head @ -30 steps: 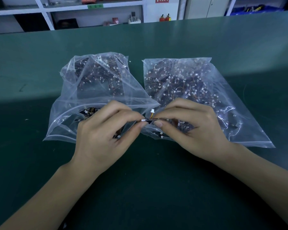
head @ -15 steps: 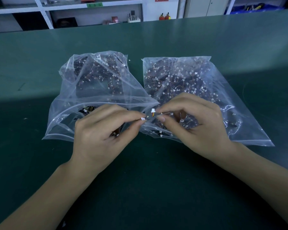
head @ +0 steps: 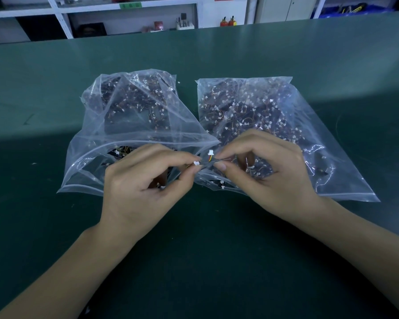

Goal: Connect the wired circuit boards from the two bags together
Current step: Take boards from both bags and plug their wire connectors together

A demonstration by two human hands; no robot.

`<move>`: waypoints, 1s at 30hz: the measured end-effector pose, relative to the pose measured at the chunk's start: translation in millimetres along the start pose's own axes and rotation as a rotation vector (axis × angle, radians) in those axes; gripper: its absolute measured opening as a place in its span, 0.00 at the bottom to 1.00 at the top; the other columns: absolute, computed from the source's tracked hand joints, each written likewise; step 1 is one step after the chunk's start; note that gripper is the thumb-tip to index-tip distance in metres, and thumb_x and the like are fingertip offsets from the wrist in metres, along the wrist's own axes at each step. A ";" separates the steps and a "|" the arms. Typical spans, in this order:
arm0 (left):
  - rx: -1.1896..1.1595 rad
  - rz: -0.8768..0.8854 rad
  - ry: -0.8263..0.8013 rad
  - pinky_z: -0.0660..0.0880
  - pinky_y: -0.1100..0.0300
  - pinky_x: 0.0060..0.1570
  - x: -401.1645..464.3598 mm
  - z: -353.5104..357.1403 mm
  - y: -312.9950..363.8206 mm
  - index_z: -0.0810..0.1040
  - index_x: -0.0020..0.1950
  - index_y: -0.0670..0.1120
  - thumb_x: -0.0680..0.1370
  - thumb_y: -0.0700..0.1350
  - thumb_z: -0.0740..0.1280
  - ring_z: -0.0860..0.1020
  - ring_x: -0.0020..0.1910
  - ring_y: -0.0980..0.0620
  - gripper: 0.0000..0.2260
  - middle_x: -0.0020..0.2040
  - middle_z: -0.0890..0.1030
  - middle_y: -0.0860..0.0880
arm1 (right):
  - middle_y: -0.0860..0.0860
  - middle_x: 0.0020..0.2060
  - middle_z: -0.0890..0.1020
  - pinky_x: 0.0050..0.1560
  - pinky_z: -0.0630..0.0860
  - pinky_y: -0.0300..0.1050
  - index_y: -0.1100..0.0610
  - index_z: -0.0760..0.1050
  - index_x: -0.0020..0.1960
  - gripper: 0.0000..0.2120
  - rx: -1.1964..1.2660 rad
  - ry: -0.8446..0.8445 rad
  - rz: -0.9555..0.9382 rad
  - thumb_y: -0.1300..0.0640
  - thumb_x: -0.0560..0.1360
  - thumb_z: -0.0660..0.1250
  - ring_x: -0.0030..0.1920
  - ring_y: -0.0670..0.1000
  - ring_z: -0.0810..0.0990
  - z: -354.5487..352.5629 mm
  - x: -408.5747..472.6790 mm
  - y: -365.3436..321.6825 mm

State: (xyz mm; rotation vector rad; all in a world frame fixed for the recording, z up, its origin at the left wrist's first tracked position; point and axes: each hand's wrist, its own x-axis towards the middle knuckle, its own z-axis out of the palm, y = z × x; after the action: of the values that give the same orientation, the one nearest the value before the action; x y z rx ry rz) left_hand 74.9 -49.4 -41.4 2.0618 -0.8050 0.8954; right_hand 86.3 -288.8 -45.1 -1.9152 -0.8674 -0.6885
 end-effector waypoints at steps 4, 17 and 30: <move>-0.006 -0.005 -0.021 0.72 0.60 0.35 -0.7 1.2 1.6 0.87 0.45 0.40 0.79 0.38 0.76 0.75 0.32 0.53 0.03 0.38 0.83 0.50 | 0.54 0.45 0.86 0.43 0.74 0.38 0.61 0.85 0.51 0.02 0.008 -0.030 -0.002 0.65 0.79 0.77 0.39 0.52 0.80 0.4 -0.1 0.4; 0.020 0.007 0.000 0.72 0.58 0.34 -1.0 2.5 1.5 0.87 0.47 0.40 0.80 0.39 0.76 0.76 0.31 0.49 0.03 0.38 0.83 0.50 | 0.51 0.43 0.84 0.45 0.72 0.35 0.59 0.84 0.51 0.01 0.050 -0.039 0.056 0.62 0.80 0.75 0.39 0.47 0.80 1.7 -0.6 0.5; 0.017 0.001 -0.013 0.73 0.56 0.35 -1.2 3.4 -0.4 0.87 0.47 0.40 0.81 0.39 0.75 0.77 0.34 0.50 0.05 0.39 0.83 0.49 | 0.39 0.44 0.82 0.45 0.72 0.31 0.58 0.83 0.50 0.02 0.009 -0.065 0.079 0.60 0.80 0.75 0.40 0.44 0.80 2.6 0.9 -0.9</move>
State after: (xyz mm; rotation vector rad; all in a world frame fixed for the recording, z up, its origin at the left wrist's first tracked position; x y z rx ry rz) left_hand 75.6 -51.7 -44.2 2.0836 -0.8084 0.8931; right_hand 86.4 -285.9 -45.2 -1.9623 -0.8283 -0.5773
